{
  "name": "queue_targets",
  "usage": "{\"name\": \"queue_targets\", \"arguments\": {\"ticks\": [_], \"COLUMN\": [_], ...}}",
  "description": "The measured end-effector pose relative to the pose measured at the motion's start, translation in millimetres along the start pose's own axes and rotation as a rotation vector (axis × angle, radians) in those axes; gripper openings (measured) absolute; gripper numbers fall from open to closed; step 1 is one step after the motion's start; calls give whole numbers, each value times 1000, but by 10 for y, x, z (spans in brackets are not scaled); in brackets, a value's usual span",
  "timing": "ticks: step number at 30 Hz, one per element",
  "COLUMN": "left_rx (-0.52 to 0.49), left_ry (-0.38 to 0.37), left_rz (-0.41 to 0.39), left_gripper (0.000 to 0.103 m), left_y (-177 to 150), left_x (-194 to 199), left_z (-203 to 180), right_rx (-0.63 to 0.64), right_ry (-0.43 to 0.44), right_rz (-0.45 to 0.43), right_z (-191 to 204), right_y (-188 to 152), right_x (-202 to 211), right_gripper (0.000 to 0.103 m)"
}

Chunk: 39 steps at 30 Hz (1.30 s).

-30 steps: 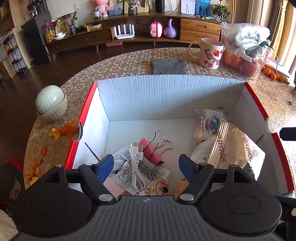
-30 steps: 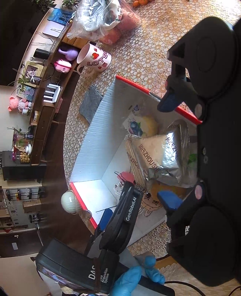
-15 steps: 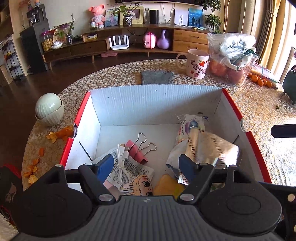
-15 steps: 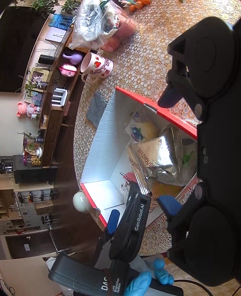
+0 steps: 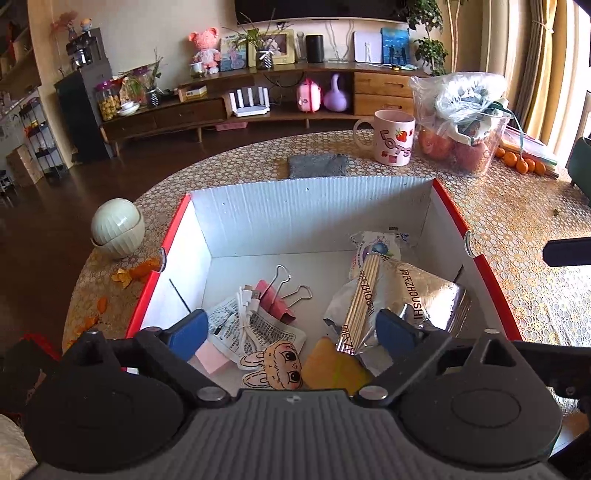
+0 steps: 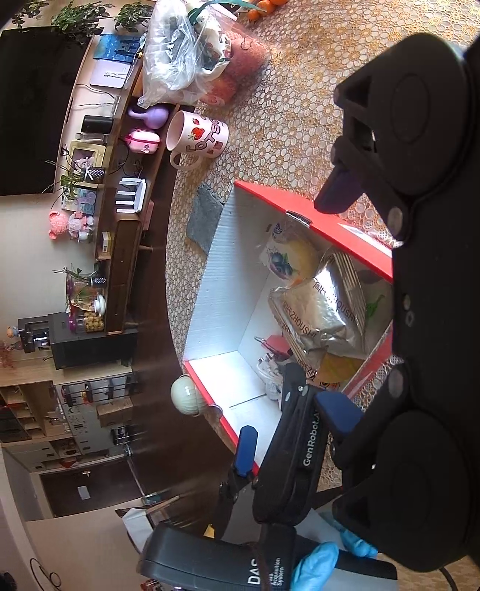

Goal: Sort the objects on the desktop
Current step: 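Lower both items into the shoebox and open both tools to release, then withdraw both tools up and away from the shoebox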

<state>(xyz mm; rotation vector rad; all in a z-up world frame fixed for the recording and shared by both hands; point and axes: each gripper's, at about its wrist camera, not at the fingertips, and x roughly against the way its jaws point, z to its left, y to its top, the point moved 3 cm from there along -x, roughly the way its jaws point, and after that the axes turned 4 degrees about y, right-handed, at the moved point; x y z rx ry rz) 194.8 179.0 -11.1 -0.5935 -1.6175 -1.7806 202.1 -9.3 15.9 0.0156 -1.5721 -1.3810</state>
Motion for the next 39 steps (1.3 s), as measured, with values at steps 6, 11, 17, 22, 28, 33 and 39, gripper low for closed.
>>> {"name": "queue_targets", "arguments": {"ticks": [6, 11, 17, 22, 28, 33, 39], "left_rx": [26, 45, 13, 17, 36, 46, 49], "left_ry": [36, 75, 122, 100, 106, 110, 101], "left_rz": [-24, -74, -128, -132, -131, -123, -105], "left_gripper": [103, 103, 103, 103, 103, 103, 103], "left_y": [-55, -118, -200, -318, -428, -517, -591], "left_x": [157, 377, 628, 755, 835, 863, 871], "left_z": [30, 9, -116, -202, -258, -298, -350], "right_rx": [15, 15, 6, 11, 9, -8, -12], "right_ry": [8, 30, 51, 58, 50, 44, 44], "right_rz": [-34, -47, -67, -72, -84, -88, -86], "right_z": [16, 35, 57, 77, 54, 18, 4], "right_y": [-50, -136, -214, -280, -359, -414, -450], "right_x": [159, 289, 432, 532, 622, 663, 674], "right_gripper": [103, 102, 102, 102, 102, 102, 102]}}
